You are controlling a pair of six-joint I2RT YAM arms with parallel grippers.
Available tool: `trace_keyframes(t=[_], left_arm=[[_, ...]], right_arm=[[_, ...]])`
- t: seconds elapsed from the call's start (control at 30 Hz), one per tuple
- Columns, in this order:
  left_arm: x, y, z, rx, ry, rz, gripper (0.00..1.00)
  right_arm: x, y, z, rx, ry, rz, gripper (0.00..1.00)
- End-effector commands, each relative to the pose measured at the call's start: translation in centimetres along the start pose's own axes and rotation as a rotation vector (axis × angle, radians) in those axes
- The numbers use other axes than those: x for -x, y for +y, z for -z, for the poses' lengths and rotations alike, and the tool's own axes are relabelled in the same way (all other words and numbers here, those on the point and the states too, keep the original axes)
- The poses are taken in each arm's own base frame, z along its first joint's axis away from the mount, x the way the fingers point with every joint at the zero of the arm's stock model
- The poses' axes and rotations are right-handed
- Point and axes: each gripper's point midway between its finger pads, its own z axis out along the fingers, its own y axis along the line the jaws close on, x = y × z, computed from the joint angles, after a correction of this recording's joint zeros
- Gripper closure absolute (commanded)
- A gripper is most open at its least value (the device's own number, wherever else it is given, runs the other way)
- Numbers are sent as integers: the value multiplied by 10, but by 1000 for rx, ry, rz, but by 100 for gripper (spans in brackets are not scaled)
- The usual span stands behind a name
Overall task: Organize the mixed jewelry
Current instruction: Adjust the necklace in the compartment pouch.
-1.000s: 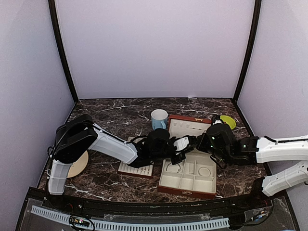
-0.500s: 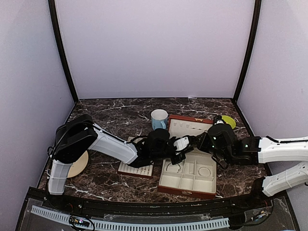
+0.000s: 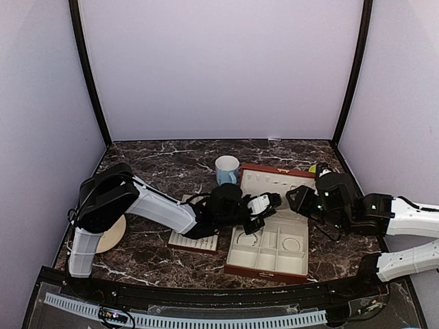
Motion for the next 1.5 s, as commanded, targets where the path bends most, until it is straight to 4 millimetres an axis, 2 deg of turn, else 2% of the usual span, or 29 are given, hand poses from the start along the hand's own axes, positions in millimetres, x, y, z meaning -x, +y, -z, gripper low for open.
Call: trace_keyframes(t=[0.0, 0.2, 0.3, 0.4, 0.6, 0.77, 0.9, 0.93, 0.97, 1.07, 1.1, 1.13, 1.17, 1.2, 1.27, 1.47], left_arm=[[75, 19, 19, 52, -175, -2, 97], [82, 22, 22, 61, -186, 11, 95], [81, 23, 22, 63, -180, 11, 95], [80, 23, 22, 64, -178, 10, 95], [83, 24, 25, 69, -186, 11, 96], [80, 22, 29, 63, -187, 16, 97], [83, 23, 36, 72, -199, 31, 88], [80, 21, 38, 69, -197, 38, 81], [87, 23, 42, 70, -213, 40, 75], [91, 22, 54, 65, -229, 68, 62], [98, 24, 60, 68, -245, 72, 58], [96, 23, 63, 66, -241, 88, 56], [105, 26, 70, 73, -259, 95, 54], [101, 25, 73, 71, -254, 115, 53], [108, 27, 85, 74, -270, 146, 52], [102, 34, 113, 111, -244, 271, 51]], right_arm=[[1, -4, 10, 17, 11, -23, 56], [5, -2, 16, 48, 7, -4, 51], [3, -12, 18, -20, 31, 12, 48], [2, -12, 18, -48, 64, 45, 45], [5, -1, 16, -27, 68, 32, 45], [3, -1, 13, -24, 64, 29, 46], [4, -1, 13, -24, 51, 29, 46], [6, 0, 13, -15, 44, 31, 46], [8, 3, 14, -1, 37, 33, 46], [11, 11, 15, 47, 24, 54, 46], [11, 12, 16, 54, 20, 59, 46], [12, 13, 16, 58, 15, 63, 45], [13, 13, 17, 65, 15, 69, 45], [13, 13, 18, 67, 13, 75, 45], [14, 13, 20, 70, 9, 83, 44], [20, 8, 28, 52, 0, 111, 43]])
